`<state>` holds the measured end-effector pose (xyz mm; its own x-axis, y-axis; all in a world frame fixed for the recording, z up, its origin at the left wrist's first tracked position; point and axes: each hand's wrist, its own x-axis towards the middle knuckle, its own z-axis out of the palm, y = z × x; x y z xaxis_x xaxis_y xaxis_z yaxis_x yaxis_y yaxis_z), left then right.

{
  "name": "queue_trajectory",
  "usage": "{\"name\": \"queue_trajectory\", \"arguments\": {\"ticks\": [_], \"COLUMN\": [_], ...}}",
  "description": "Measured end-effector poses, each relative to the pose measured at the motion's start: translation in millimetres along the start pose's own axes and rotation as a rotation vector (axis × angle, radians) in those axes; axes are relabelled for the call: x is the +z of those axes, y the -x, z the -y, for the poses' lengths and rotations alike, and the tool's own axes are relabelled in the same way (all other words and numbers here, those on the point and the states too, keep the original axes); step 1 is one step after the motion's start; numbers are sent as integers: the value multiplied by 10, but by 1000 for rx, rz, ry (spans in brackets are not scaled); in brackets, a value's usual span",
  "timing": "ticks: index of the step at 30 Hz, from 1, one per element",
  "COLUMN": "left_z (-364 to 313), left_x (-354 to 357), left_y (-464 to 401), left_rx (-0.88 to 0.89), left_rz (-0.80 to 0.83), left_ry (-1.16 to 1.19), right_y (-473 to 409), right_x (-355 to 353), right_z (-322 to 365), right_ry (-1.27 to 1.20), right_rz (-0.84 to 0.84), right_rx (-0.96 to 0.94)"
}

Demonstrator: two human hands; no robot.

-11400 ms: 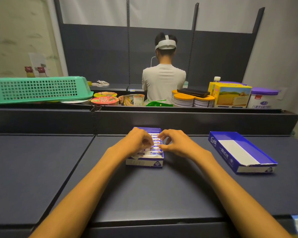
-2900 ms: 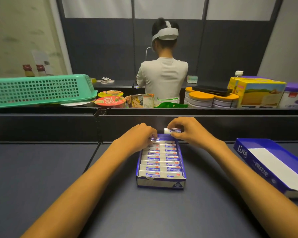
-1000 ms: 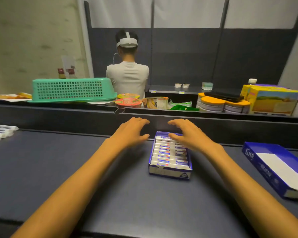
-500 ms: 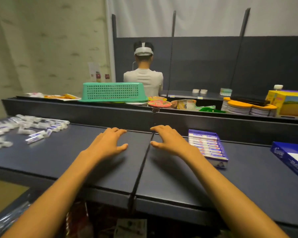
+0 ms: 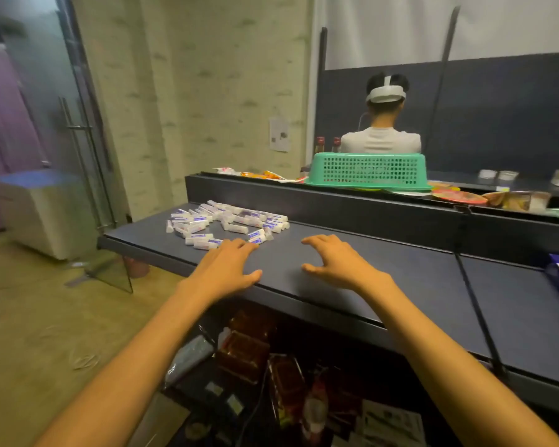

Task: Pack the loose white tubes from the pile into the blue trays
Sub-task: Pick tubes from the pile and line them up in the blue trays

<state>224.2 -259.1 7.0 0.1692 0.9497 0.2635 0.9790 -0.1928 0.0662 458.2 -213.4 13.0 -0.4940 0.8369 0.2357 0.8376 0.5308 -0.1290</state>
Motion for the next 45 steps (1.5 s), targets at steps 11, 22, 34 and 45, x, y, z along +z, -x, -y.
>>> {"name": "queue_trajectory", "arguments": {"ticks": [11,22,34,45], "left_z": [1343,2451,3101,3181], "left_x": [202,249,478,691], "left_y": [-211,-1064,-2025,-2707], "left_rx": [-105,-124,21,346], "left_rz": [-23,-36,-6,127], "left_ry": [59,64,135,139], "right_y": [-1139,-2328,-3096,-3140], "right_x": [493,744,996,1079], "right_z": [572,695,825,1016], "right_ry": [-26,-82,-47,-35], "right_rz": [25,1,-34,-81], "right_rx": [-38,-2,133,362]}}
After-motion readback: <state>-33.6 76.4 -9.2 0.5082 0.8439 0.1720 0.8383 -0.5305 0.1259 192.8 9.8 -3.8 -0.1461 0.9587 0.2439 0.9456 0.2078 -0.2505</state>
